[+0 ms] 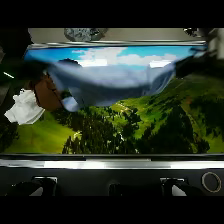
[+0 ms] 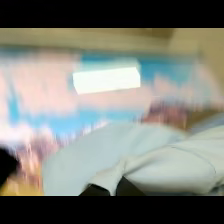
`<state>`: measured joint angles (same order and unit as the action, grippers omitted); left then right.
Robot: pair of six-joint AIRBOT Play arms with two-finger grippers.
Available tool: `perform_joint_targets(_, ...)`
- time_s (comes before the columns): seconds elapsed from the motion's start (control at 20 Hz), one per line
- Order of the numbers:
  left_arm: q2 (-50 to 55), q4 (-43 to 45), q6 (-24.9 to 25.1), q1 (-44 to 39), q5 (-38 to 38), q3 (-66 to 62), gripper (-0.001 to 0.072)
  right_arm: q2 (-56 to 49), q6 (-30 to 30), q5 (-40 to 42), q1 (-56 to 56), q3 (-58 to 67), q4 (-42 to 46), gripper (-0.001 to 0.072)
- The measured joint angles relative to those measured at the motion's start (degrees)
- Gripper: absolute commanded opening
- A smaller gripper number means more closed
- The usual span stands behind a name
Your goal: Fold the shirts.
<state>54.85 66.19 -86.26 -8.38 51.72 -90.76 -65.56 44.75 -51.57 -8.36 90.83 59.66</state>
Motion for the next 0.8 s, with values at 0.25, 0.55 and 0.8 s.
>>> perform_joint_targets(0.25,-2.2,2.6,-6.1,2.1,-6.9,-22.6,0.0028,15.4,1.4,6.6,0.0,9.9,4.6,0.0042)
perform_joint_targets(0.55,-2.3,3.3,-7.8,2.6,-9.3,-27.3,0.0028,20.7,4.8,8.0,0.0,12.1,9.0,0.0042)
perform_joint_targets(0.8,2.2,7.9,-8.3,2.8,-10.4,-26.3,0.0028,16.2,7.7,3.7,0.0,12.4,9.6,0.0042)
